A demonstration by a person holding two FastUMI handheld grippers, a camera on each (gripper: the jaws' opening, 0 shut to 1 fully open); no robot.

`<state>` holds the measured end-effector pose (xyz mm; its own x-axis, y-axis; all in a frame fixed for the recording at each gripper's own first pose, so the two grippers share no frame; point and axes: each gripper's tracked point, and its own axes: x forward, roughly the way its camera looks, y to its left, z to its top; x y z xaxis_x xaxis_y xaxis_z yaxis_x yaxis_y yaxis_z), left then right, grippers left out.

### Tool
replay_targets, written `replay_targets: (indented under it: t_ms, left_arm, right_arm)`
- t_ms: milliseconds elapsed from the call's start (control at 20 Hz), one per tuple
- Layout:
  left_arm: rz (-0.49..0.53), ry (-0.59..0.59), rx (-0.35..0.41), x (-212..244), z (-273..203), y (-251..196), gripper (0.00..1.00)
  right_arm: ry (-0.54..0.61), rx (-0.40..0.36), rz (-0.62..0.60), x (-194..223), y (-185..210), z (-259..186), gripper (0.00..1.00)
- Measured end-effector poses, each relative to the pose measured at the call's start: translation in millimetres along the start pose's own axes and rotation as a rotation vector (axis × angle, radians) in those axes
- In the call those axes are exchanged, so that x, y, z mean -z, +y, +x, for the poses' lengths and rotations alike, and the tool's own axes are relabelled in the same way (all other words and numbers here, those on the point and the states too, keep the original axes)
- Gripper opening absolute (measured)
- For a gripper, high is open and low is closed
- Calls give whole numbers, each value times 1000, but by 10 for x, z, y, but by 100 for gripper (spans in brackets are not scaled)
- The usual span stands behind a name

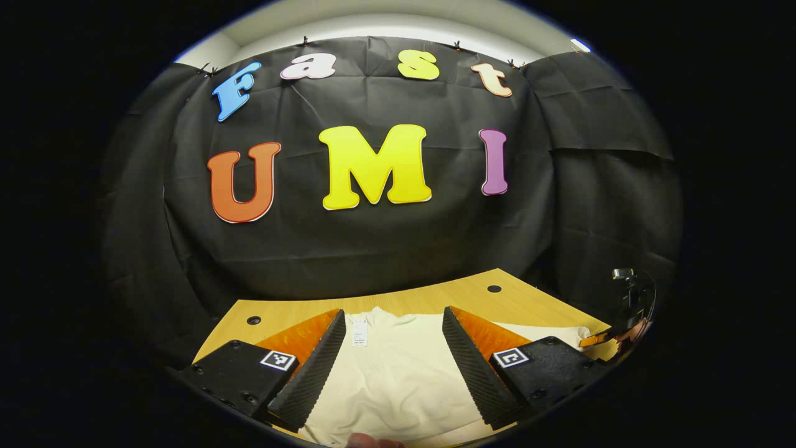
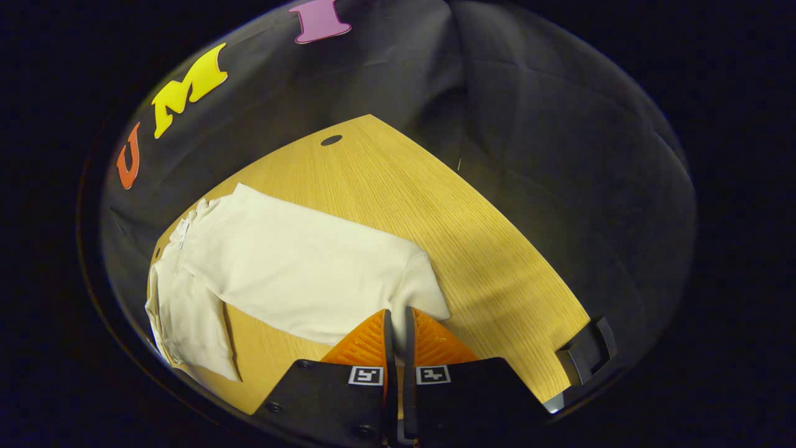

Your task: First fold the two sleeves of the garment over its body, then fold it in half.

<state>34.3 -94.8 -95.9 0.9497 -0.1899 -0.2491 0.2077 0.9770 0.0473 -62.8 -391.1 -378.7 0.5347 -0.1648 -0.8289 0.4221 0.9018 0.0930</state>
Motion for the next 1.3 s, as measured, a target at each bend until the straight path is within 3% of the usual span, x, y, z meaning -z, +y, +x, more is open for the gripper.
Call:
replay_targets:
  t_ms: [350,600,850,1100,1300]
  left_arm:
    - [-23,-7,-48,37,-6,255,99]
    - [-55,-18,-128,60,-52,632,99]
    - [-91,-32,-238,136,-206,1131,99]
    - [-146,-42,-374,204,-450,1717,99]
    - [-144,-45,-484,256,-710,2169,99]
  right_arm:
    - [-178,-153,-48,-795,649,-648,4]
    - [-247,-282,-112,-1319,1486,-1014,4]
    - [-325,-439,-232,-1824,2619,-1395,4]
    - [-297,-607,-346,-1802,3807,-1568,4]
    - [-230,-704,-450,-1459,4676,-1460,4]
